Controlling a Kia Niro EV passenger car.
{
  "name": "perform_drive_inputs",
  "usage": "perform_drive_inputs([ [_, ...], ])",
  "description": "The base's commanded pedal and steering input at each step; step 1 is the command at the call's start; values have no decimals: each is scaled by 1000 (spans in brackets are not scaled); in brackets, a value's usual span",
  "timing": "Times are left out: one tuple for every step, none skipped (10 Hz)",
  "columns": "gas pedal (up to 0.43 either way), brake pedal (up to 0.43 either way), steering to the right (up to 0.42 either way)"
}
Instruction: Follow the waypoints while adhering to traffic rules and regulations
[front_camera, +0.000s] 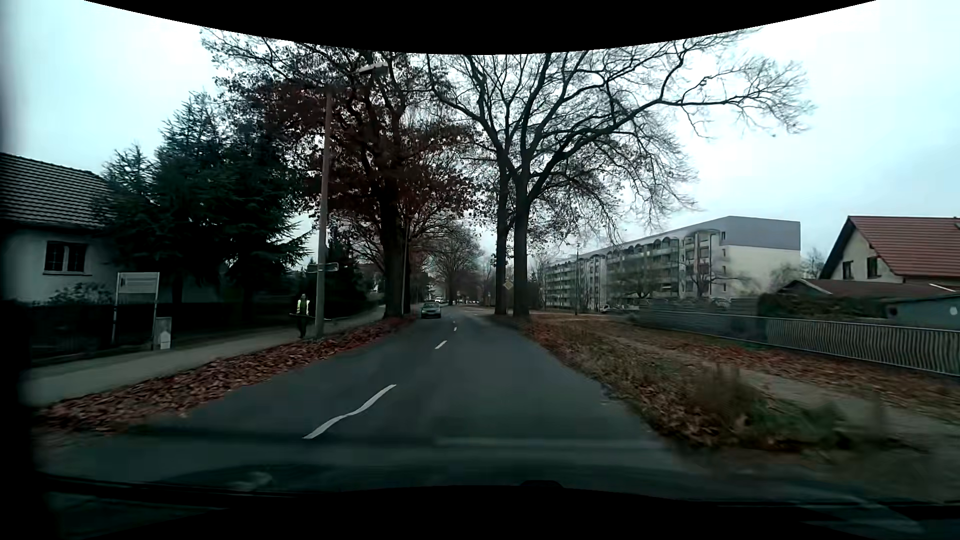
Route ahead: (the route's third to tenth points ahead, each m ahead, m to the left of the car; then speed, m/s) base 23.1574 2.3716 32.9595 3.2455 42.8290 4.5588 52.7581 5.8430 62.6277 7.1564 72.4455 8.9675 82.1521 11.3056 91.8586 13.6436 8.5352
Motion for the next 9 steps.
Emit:
perform_drive_inputs([
  [110, 0, -15],
  [110, 0, -15],
  [98, 0, -14],
  [98, 0, -13],
  [98, 0, -13],
  [98, 0, -12],
  [98, 0, -11],
  [98, 0, -11],
  [98, 0, -11],
])
